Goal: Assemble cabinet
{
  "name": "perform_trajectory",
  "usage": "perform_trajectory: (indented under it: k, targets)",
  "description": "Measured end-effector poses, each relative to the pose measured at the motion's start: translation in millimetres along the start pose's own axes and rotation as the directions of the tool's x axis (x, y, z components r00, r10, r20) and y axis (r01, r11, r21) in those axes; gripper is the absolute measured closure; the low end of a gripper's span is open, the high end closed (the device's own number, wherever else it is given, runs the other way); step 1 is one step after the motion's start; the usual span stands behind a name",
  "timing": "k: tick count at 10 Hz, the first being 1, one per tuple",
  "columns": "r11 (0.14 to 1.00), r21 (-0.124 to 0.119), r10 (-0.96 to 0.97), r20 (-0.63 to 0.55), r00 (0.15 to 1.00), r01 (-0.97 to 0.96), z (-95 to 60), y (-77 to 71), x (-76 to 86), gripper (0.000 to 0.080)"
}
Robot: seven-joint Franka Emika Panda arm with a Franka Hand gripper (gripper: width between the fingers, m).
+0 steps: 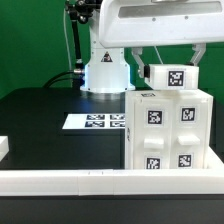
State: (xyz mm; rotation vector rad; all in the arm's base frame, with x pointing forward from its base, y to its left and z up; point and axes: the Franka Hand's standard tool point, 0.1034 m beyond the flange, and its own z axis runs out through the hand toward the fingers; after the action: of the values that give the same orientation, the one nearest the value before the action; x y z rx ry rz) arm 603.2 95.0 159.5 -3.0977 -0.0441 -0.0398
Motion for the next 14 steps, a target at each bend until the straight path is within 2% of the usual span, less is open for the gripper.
perform_trajectory:
  k: [2,4,10,12,14]
  targets:
    - [1.000,0.000,0.000,0.000,1.000,0.000,0.1,0.0,-0.1,0.0245]
    - [1.000,0.000,0.000,0.001,1.000,0.000,0.3,0.1,-0.2,0.0157]
    - [1.000,-0.001,0.001,0.005,1.000,-0.001,-0.3,0.0,0.5,0.0151]
    - [1.000,0.001,0.003,-0.001,1.000,-0.003,-4.0,-0.5,13.7,0.0151]
    - [1.000,0.000,0.004,0.001,1.000,-0.004,-2.2,0.6,13.5,0.0151]
